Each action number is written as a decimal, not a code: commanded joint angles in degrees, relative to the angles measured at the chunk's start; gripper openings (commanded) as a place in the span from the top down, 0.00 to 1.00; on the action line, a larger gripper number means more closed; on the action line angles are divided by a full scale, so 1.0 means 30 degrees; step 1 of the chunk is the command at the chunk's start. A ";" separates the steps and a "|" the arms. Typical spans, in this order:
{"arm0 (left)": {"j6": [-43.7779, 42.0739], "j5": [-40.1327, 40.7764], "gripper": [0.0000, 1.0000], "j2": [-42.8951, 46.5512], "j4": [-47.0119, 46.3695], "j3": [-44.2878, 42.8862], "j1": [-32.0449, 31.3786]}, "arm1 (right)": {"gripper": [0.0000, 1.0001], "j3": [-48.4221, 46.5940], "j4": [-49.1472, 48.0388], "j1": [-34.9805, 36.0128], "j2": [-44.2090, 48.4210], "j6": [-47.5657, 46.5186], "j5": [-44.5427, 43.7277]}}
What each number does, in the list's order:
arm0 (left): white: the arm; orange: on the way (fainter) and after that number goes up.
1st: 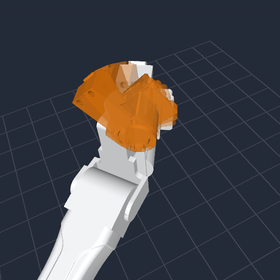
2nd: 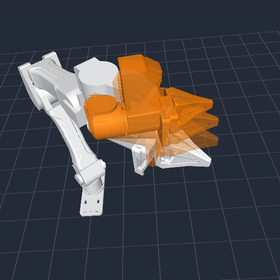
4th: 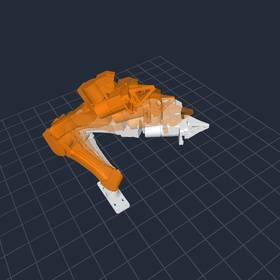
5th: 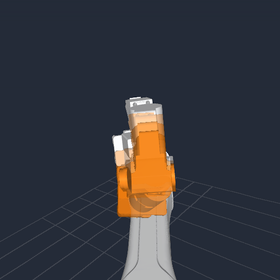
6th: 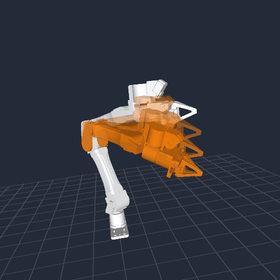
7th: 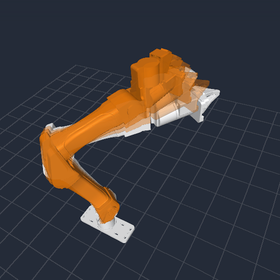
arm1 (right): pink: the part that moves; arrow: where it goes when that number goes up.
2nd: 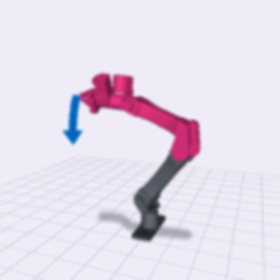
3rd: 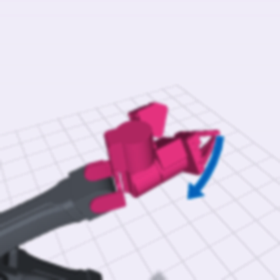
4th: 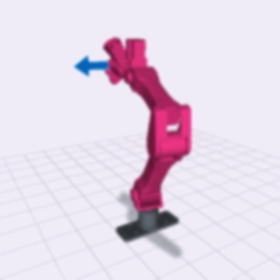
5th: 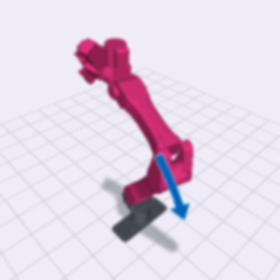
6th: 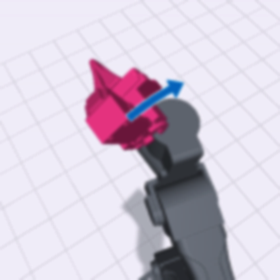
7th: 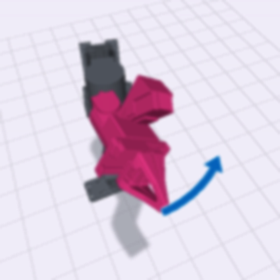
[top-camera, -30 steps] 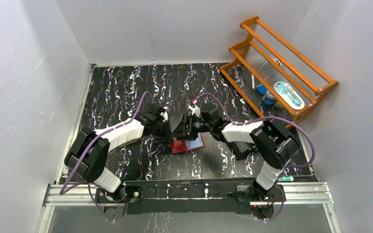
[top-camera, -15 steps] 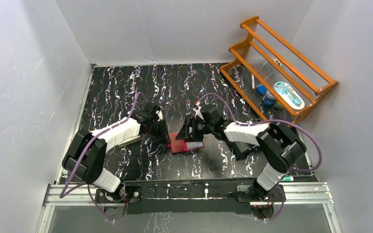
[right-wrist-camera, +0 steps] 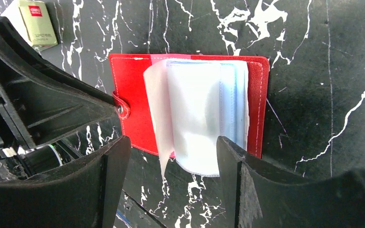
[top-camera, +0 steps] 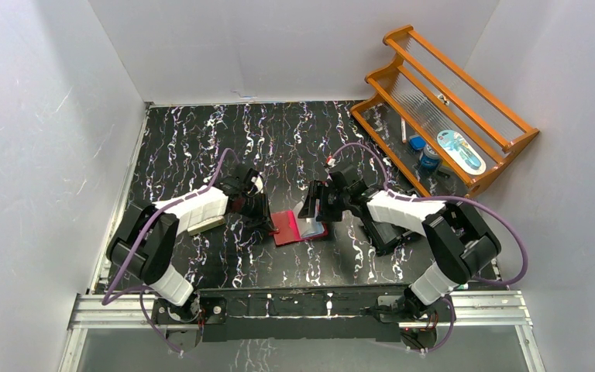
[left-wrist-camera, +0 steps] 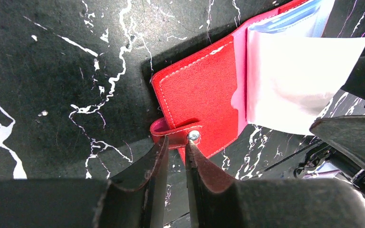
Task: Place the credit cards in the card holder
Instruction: Flip the card slot onto the card holder, then hold the card slot in the card holder, then flip the card slot onto the card holder.
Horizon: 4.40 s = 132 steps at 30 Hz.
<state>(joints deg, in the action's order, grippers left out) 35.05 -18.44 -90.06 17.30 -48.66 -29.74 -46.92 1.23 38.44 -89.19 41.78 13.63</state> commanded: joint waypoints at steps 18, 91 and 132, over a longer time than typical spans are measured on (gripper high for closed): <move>-0.0347 -0.0785 0.91 -0.0422 -0.0724 -0.0189 0.0013 | 0.27 0.0133 -0.0895 0.0208 -0.1414 -0.0545 -0.0056; -0.0276 -0.4315 1.00 -0.1669 -0.3247 0.1033 0.2299 | 0.42 -0.1119 -0.0593 0.1118 -0.1129 -0.0596 -0.0237; -0.0858 -0.3814 1.00 -0.2133 -0.2925 0.0342 0.0892 | 0.33 -0.2029 0.1827 0.0901 -0.1425 -0.2872 -0.3567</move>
<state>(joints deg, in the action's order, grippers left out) 33.54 -30.61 -95.98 6.63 -46.57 -26.65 -51.24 6.72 41.36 -93.25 34.28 3.38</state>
